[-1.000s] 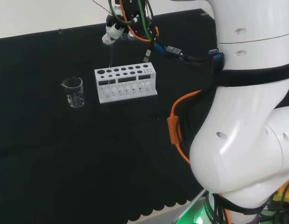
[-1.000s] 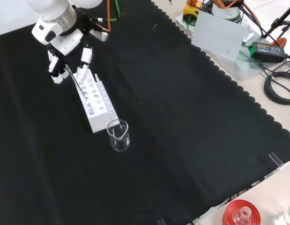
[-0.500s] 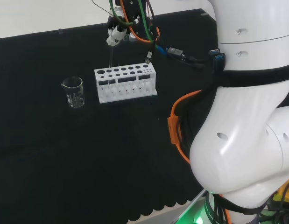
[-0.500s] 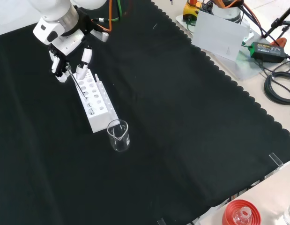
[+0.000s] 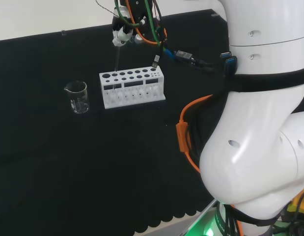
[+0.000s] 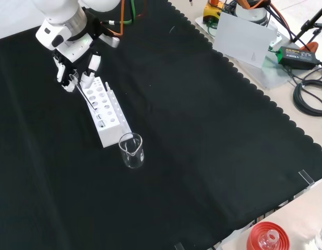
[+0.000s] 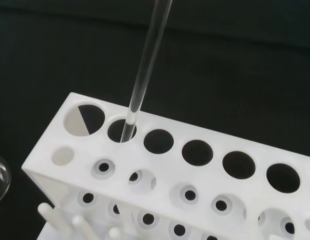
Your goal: Take the glass rod from the white test tube rack.
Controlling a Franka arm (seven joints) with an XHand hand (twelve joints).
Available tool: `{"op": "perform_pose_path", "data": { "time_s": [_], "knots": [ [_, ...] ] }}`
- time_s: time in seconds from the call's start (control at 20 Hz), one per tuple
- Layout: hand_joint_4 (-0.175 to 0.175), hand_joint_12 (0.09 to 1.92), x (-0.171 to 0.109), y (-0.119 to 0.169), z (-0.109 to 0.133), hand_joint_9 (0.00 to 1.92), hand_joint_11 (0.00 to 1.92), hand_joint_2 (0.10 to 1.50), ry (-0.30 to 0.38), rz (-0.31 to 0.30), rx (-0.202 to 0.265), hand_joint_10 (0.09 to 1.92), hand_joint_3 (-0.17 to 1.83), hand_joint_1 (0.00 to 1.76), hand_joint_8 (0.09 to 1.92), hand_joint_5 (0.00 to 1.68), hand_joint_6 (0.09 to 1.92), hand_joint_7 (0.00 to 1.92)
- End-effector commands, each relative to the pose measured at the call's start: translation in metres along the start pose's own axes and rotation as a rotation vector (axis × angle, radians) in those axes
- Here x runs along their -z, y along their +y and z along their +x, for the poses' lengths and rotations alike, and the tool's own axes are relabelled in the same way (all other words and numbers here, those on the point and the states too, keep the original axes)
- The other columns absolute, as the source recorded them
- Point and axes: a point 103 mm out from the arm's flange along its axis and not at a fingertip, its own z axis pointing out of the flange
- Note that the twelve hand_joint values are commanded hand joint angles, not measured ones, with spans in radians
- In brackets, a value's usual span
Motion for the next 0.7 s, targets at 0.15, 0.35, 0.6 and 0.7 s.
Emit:
{"op": "perform_pose_path", "data": {
  "time_s": [0.15,0.35,0.6,0.7],
  "knots": [
    [-0.175,0.81,-0.002,0.002,0.005,1.47,1.45,1.08,-0.043,-0.022,0.006,0.27,-0.17,1.15,0.58,0.85,0.82,1.22],
    [-0.175,0.72,0.0,0.002,0.007,1.56,1.53,1.08,-0.093,-0.047,0.008,0.21,-0.08,1.25,0.61,1.03,0.84,1.27],
    [-0.175,0.61,0.012,-0.001,0.009,1.69,1.56,1.07,-0.124,-0.073,-0.003,0.22,-0.17,1.31,0.42,1.14,0.62,1.44],
    [-0.175,0.62,0.019,-0.003,0.009,1.74,1.58,1.06,-0.114,-0.069,-0.003,0.23,-0.17,1.32,0.39,1.18,0.52,1.46]
  ]
}}
